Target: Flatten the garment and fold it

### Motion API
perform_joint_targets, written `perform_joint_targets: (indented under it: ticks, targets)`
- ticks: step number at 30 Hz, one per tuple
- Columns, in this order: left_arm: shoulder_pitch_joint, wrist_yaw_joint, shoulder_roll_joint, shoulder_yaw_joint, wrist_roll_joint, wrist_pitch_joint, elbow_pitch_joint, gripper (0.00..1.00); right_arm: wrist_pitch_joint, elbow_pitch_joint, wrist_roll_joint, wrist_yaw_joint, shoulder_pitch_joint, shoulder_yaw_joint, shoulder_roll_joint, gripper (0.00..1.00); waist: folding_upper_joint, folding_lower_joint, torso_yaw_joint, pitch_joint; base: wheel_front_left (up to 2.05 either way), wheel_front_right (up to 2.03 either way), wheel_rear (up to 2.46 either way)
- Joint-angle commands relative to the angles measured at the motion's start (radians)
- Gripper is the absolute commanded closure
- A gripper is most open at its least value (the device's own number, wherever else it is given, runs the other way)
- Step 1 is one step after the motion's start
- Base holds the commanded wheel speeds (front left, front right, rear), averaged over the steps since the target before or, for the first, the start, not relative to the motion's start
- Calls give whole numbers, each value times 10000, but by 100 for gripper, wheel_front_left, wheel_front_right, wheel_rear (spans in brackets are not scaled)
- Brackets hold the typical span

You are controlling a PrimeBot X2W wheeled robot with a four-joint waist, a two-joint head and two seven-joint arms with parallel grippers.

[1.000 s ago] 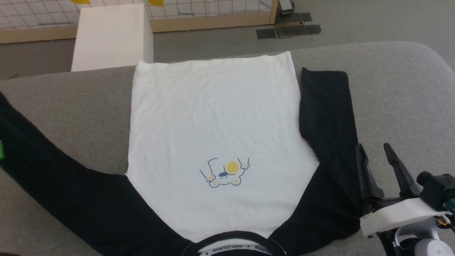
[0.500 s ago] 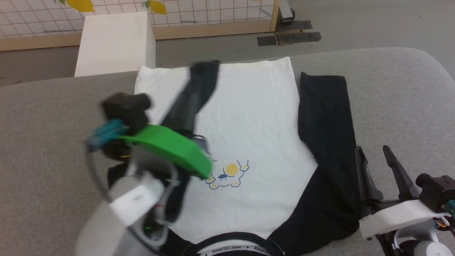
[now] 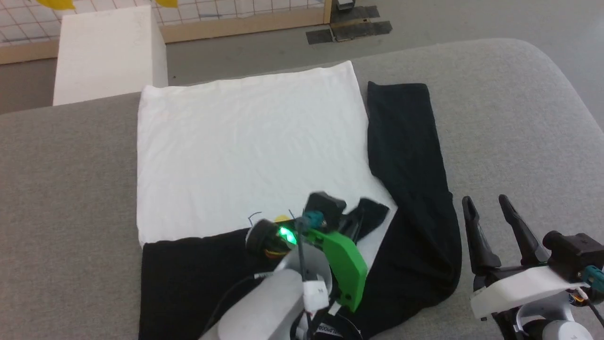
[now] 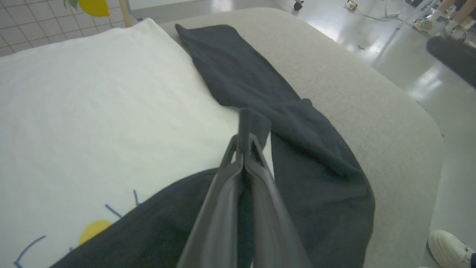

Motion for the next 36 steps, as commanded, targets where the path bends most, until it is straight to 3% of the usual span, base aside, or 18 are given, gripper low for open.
perform_joint_targets:
  ticks: [1,5,6,7,8,16,19,20,25,31,36]
  targets:
    - [-118,-143,-82,-185,114,-4,331,100,-75,57,47,-15,-111,41,24,0,-1,1,-205,209,0,0,0]
    - [-71,-348,-201,-670,143,104,1371,100,-135,164,91,-15,-176,122,25,0,-1,1,-295,304,0,0,0]
    - [-55,-381,-223,-740,108,145,1615,70,-145,198,107,-15,-197,147,26,0,-1,1,-309,316,0,0,0]
    - [-38,-421,-240,-762,41,162,1757,29,-153,222,115,-15,-211,155,26,0,-1,1,-307,319,0,0,0]
    - [-18,-477,-262,-749,-78,139,1871,0,-153,254,118,-15,-221,156,26,0,-1,1,-287,314,0,0,0]
    - [373,-899,-205,601,-1483,-1533,813,0,178,337,-102,-15,-380,-182,-47,0,-1,1,266,132,0,0,0]
    - [580,-411,344,1355,-1359,-2557,277,0,433,480,-162,-15,-790,-417,-262,0,-1,1,551,158,0,0,0]
    - [719,20,796,1844,-1097,-3137,-26,0,602,718,-126,-15,-1247,-667,-406,0,-1,1,769,252,0,0,0]
    - [1061,1006,2011,3031,119,-3607,-629,0,1098,1990,-83,-15,-3081,-1252,-854,0,-1,1,1267,807,0,0,0]
    - [1712,1458,2323,4842,1362,-3623,-1985,0,1743,4135,134,-15,-5558,-1835,-1358,0,-1,1,1773,1892,0,0,0]
    - [2012,1309,2005,5970,1986,-3625,-2677,0,2351,5774,131,-15,-7302,-2372,-1737,0,-1,1,2203,2794,0,0,0]
